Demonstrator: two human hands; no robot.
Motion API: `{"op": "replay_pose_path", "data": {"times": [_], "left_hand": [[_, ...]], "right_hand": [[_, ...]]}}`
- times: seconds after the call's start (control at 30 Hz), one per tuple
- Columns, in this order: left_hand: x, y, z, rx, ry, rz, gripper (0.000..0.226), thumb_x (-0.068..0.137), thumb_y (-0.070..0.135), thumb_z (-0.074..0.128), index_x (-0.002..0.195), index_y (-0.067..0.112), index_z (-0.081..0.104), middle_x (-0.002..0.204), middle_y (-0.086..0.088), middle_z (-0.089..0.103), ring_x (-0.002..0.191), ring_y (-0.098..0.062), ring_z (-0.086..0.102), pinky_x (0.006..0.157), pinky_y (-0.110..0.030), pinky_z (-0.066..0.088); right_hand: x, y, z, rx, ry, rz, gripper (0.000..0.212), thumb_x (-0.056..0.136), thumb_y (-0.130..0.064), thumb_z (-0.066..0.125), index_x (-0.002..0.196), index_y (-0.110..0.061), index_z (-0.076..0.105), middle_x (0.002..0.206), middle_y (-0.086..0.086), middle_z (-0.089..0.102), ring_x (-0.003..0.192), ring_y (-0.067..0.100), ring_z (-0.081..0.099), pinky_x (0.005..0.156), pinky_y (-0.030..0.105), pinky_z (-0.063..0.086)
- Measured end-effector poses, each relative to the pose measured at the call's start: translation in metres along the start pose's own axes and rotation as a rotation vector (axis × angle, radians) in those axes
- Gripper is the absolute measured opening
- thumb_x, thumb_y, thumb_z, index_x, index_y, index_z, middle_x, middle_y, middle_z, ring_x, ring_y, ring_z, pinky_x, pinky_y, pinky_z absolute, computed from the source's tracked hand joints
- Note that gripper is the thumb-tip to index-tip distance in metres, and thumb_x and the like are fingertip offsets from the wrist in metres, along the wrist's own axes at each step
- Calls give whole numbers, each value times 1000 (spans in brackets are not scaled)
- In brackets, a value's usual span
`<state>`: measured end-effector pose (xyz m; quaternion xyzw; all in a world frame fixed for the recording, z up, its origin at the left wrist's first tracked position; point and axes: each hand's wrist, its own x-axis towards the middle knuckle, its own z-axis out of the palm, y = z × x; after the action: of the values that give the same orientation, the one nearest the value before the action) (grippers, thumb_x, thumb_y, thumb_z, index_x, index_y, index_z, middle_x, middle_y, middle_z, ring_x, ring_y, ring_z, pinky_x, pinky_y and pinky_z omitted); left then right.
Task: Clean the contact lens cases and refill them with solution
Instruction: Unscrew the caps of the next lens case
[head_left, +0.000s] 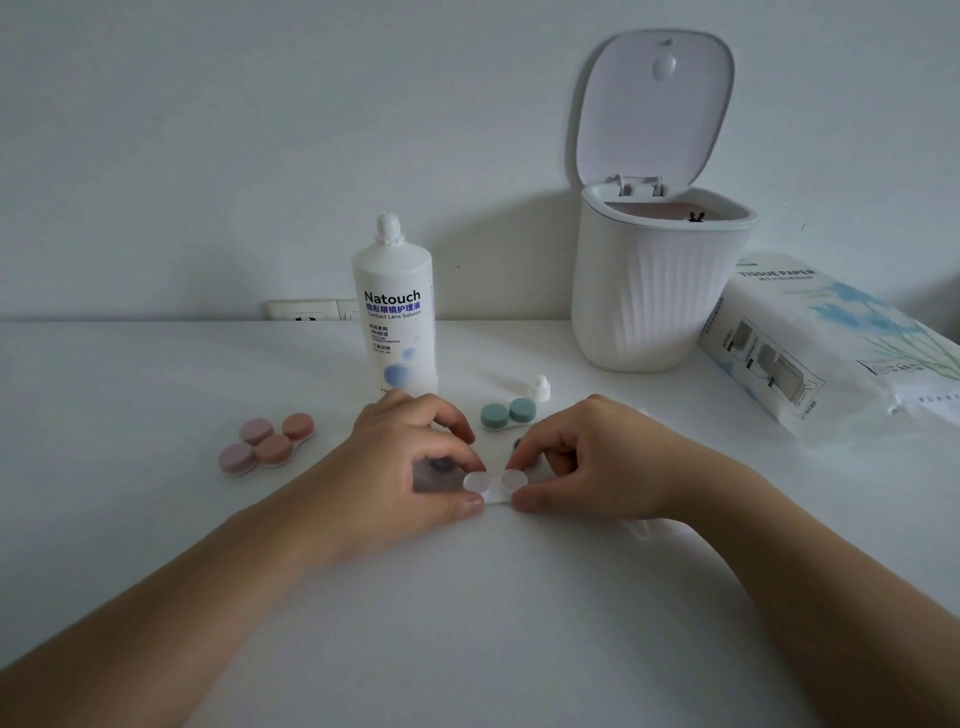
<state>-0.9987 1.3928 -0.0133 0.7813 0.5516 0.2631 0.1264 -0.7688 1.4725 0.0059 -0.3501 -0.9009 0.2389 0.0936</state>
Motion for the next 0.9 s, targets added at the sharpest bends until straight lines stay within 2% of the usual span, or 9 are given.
{"op": "replay_pose_path", "data": {"times": [0.13, 0.23, 0.37, 0.43, 0.5, 0.63, 0.77, 0.83, 0.9], "left_hand": [[1, -2, 2, -10, 2, 6, 21, 78, 40, 83, 97, 35, 77, 110, 22, 56, 113, -6, 44, 102, -21, 31], [1, -2, 3, -23, 11, 17, 19, 78, 39, 84, 95, 34, 77, 106, 21, 57, 109, -4, 45, 101, -22, 32], [1, -3, 3, -39, 17, 28, 18, 78, 37, 84, 94, 34, 77, 105, 20, 59, 107, -2, 45, 99, -19, 31], [1, -3, 4, -48, 26, 33, 17, 78, 36, 85, 93, 36, 77, 104, 20, 59, 106, -4, 46, 98, -19, 31], [1, -4, 4, -50, 35, 37, 17, 77, 36, 85, 92, 36, 76, 103, 20, 59, 105, -4, 46, 98, -20, 32], [2, -5, 6, -49, 56, 39, 16, 77, 34, 85, 90, 32, 77, 101, 20, 59, 104, -6, 47, 98, -23, 34], [2, -5, 6, -51, 60, 33, 15, 77, 33, 86, 89, 31, 77, 101, 20, 59, 103, -6, 47, 99, -25, 35], [1, -4, 6, -53, 69, 32, 15, 78, 32, 85, 88, 34, 75, 101, 20, 59, 103, -5, 48, 99, -25, 35], [1, -4, 7, -49, 84, 34, 15, 77, 32, 85, 88, 35, 75, 99, 20, 60, 102, -5, 49, 99, -27, 36]], "right_hand": [[-1, 3, -3, 63, 10, 8, 18, 76, -48, 81, 92, -41, 74, 55, -19, 52, 52, 3, 45, 54, 18, 33], [-5, 7, -12, 187, 68, -4, 23, 74, -49, 81, 94, -38, 78, 53, -12, 45, 49, 6, 37, 53, 19, 31], [-15, 19, -35, 251, 167, 30, 19, 74, -42, 81, 92, -37, 78, 57, -13, 53, 50, 3, 44, 55, 19, 40], [-22, 28, -47, 137, 139, 77, 20, 75, -44, 80, 95, -43, 75, 71, -18, 64, 58, 1, 54, 63, 18, 49], [-31, 37, -55, 22, 66, 121, 24, 76, -48, 79, 99, -49, 71, 91, -26, 65, 78, -1, 61, 72, 15, 51], [-49, 47, -50, -49, -18, 195, 32, 78, -47, 81, 108, -51, 69, 104, -29, 60, 94, -10, 55, 78, 11, 44], [-54, 48, -34, -84, 106, 194, 30, 77, -46, 82, 105, -43, 74, 105, -17, 59, 92, -4, 53, 79, 8, 38], [-54, 48, -26, -55, 195, 185, 20, 77, -43, 83, 96, -41, 77, 101, -14, 60, 91, -4, 54, 75, 4, 35], [-53, 50, -20, 21, 287, 173, 10, 77, -33, 84, 82, -40, 78, 93, -10, 63, 82, -2, 56, 69, 6, 37]]}}
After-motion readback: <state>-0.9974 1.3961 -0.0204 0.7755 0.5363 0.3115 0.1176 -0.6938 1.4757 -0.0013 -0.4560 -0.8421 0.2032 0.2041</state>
